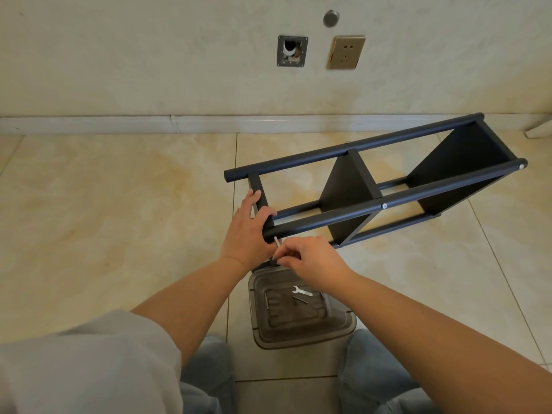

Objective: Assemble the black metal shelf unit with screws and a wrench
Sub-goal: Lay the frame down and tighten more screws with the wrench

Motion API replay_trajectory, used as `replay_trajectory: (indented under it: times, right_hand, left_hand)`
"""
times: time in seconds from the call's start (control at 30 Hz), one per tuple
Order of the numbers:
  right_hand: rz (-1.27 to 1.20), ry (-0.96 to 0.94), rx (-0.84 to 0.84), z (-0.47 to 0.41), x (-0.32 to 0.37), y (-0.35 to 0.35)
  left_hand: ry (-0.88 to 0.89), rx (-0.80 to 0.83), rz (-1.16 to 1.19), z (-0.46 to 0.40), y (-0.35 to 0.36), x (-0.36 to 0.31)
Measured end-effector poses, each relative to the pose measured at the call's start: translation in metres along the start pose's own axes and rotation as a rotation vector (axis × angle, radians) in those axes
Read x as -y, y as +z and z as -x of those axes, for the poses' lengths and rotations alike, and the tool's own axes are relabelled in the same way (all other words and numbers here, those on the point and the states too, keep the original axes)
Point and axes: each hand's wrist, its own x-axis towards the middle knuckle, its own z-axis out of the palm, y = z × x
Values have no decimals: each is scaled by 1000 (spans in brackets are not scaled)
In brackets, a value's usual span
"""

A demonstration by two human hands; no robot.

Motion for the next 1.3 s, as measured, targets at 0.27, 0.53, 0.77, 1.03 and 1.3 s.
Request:
replay_trajectory:
  times: [0.27, 0.53, 0.77, 1.03, 1.3]
  right_hand:
    - [-30, 43, -26, -9, -4, 5]
    - [30, 20, -2, -9, -1, 11]
    - [-48, 34, -85, -11, 2, 11]
    - [-140, 63, -216, -20, 5, 20]
    - [-164, 85, -334, -26, 4, 22]
  left_hand:
    - [39, 7, -2, 0, 0, 6]
    - [26, 157, -325, -4, -8, 2]
    - [62, 201, -478, -5, -11, 2]
    - [65, 213, -427, -6, -11, 4]
    - [61, 198, -355, -7, -11, 5]
